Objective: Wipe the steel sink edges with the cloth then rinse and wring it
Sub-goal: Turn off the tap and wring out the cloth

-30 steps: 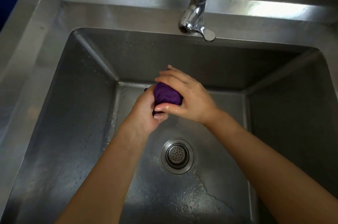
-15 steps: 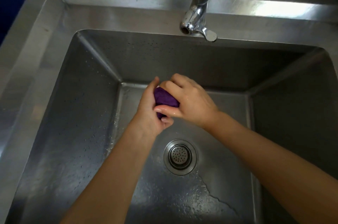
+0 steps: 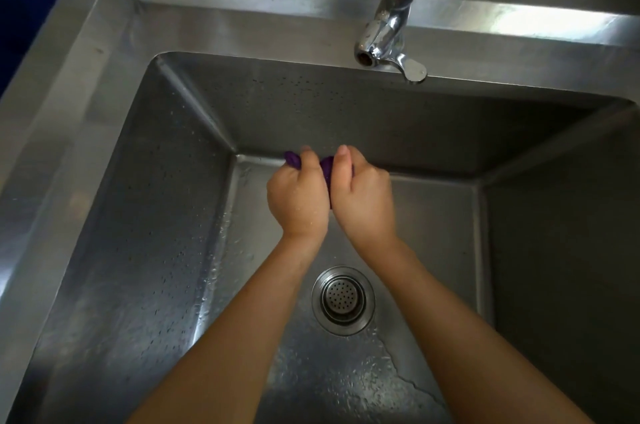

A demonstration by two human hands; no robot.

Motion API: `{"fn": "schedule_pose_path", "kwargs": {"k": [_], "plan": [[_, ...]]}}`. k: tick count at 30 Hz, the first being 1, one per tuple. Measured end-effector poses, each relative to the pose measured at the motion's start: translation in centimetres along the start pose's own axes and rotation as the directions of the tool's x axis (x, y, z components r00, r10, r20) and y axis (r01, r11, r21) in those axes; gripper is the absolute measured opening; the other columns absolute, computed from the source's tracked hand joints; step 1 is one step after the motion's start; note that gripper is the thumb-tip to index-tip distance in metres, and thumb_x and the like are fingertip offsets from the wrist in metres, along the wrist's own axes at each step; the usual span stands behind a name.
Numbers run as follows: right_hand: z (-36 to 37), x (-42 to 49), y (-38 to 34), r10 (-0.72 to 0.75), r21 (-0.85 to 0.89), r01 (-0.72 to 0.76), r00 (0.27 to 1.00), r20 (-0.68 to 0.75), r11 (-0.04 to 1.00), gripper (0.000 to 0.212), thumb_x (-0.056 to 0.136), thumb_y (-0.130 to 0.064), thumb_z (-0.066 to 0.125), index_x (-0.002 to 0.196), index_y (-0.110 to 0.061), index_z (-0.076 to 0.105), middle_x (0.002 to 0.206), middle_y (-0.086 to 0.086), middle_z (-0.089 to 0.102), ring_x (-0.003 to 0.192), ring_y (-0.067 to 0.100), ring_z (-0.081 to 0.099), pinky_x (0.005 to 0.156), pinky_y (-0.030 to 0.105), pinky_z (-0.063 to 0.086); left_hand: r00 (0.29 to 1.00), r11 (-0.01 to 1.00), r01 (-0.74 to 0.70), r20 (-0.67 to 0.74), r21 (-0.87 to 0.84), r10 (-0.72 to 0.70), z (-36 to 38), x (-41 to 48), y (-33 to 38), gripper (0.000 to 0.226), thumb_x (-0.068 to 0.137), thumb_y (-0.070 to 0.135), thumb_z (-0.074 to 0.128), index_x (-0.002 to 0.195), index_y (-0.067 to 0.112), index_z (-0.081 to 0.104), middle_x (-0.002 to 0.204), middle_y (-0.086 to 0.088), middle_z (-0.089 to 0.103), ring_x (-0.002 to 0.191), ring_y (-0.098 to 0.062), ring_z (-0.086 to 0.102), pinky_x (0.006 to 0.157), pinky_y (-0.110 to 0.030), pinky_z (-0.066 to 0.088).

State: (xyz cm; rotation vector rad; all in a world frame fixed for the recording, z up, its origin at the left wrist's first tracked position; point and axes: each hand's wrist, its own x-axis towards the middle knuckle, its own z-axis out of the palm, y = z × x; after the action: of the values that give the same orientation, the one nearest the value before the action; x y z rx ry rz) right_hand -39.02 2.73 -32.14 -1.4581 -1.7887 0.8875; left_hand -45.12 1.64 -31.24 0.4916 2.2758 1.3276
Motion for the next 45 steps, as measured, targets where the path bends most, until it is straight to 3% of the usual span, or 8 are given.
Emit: {"fn": "schedule_pose_path", "kwargs": {"k": [6, 17, 19, 23, 29, 35, 40, 45], "plan": [[0.6, -0.1, -0.4, 0.328, 0.072, -0.337, 0.938, 0.109, 0.939, 0.038, 0.099, -0.028, 0.031, 0.093, -0.004, 0.06, 0.092, 0.025, 0.067, 0.09, 0.039, 0.061, 0.079, 0.042, 0.048, 0.991, 0.99, -0.125, 0.062, 0.07, 0.121, -0.2, 0.7, -0.8, 0.049, 0.093, 0.024, 0.049, 0.05, 0.003, 0.057, 0.053, -0.01, 0.053, 0.063, -0.03, 0.056, 0.06, -0.032, 0.035], [0.4, 0.0, -0.7, 0.409, -0.06, -0.409, 0.867, 0.284, 0.91, 0.041, 0.097, -0.046, 0.027, 0.108, -0.013, 0.051, 0.103, 0.021, 0.065, 0.094, 0.04, 0.062, 0.082, 0.05, 0.052, 0.99, 1.0, 0.0, 0.141, -0.004, 0.001, -0.4, 1.9, -2.5, 0.053, 0.092, 0.043, 0.045, 0.051, 0.011, 0.059, 0.054, -0.006, 0.059, 0.059, -0.023, 0.059, 0.065, -0.038, 0.048], [-0.7, -0.5, -0.9, 0.309, -0.146, -0.274, 0.877, 0.368, 0.951, 0.047, 0.093, -0.055, 0.029, 0.123, -0.021, 0.041, 0.118, 0.017, 0.06, 0.098, 0.04, 0.062, 0.084, 0.047, 0.051, 0.985, 0.996, 0.084, 0.155, -0.039, -0.077, -0.8, 2.3, -2.7, 0.05, 0.093, 0.038, 0.049, 0.048, 0.016, 0.051, 0.053, -0.003, 0.054, 0.058, -0.021, 0.054, 0.063, -0.036, 0.045], [-2.0, -2.1, -0.8, -0.231, -0.372, 0.382, 0.892, 0.388, 0.846, 0.057, 0.088, -0.06, 0.029, 0.136, -0.03, 0.035, 0.14, 0.004, 0.044, 0.108, 0.03, 0.057, 0.075, 0.04, 0.051, 0.91, 0.923, 0.358, 0.274, -0.139, -0.312, -0.8, 3.0, -2.2, 0.035, 0.093, 0.027, 0.049, 0.06, 0.016, 0.051, 0.059, -0.003, 0.054, 0.065, -0.023, 0.054, 0.061, -0.03, 0.043], [-1.1, -0.1, -0.2, -0.489, -0.285, 0.553, 0.83, 0.268, 0.783, 0.05, 0.086, -0.05, 0.04, 0.106, -0.011, 0.067, 0.087, 0.01, 0.066, 0.072, 0.031, 0.064, 0.053, 0.035, 0.053, 0.739, 0.758, 0.601, 0.537, -0.253, -0.406, -1.1, 0.3, -0.3, 0.04, 0.1, 0.015, 0.021, 0.069, 0.015, 0.045, 0.061, 0.0, 0.05, 0.054, -0.009, 0.054, 0.051, -0.018, 0.042], [-0.3, 0.3, 0.5, -0.394, -0.342, 0.392, 0.917, 0.066, 0.854, 0.042, 0.091, -0.028, 0.033, 0.064, -0.009, 0.058, 0.054, 0.013, 0.06, 0.041, 0.035, 0.055, 0.036, 0.034, 0.043, 0.912, 0.898, 0.398, 0.184, -0.19, -0.365, -0.2, 0.1, -1.5, 0.04, 0.093, 0.028, 0.048, 0.055, 0.015, 0.053, 0.056, 0.001, 0.055, 0.061, -0.019, 0.057, 0.057, -0.027, 0.043], [0.3, -0.8, 0.7, -0.131, -0.256, 0.152, 0.987, 0.097, 0.955, 0.057, 0.087, -0.041, 0.014, 0.078, -0.006, 0.059, 0.066, 0.021, 0.065, 0.06, 0.04, 0.061, 0.053, 0.037, 0.044, 0.988, 0.993, 0.069, 0.132, 0.093, -0.081, -0.8, -0.2, -1.6, 0.054, 0.096, 0.031, 0.043, 0.044, 0.014, 0.043, 0.049, 0.0, 0.047, 0.056, -0.022, 0.049, 0.052, -0.03, 0.032], [0.5, 0.2, -0.2, 0.089, -0.19, -0.057, 0.982, 0.169, 0.98, 0.039, 0.098, -0.027, 0.03, 0.088, -0.004, 0.06, 0.088, 0.027, 0.067, 0.084, 0.042, 0.061, 0.07, 0.04, 0.046, 0.988, 0.98, -0.065, 0.151, 0.187, 0.037, -0.8, 0.6, -1.9, 0.057, 0.096, 0.033, 0.041, 0.045, 0.009, 0.046, 0.049, -0.004, 0.05, 0.061, -0.027, 0.053, 0.057, -0.028, 0.027]]}}
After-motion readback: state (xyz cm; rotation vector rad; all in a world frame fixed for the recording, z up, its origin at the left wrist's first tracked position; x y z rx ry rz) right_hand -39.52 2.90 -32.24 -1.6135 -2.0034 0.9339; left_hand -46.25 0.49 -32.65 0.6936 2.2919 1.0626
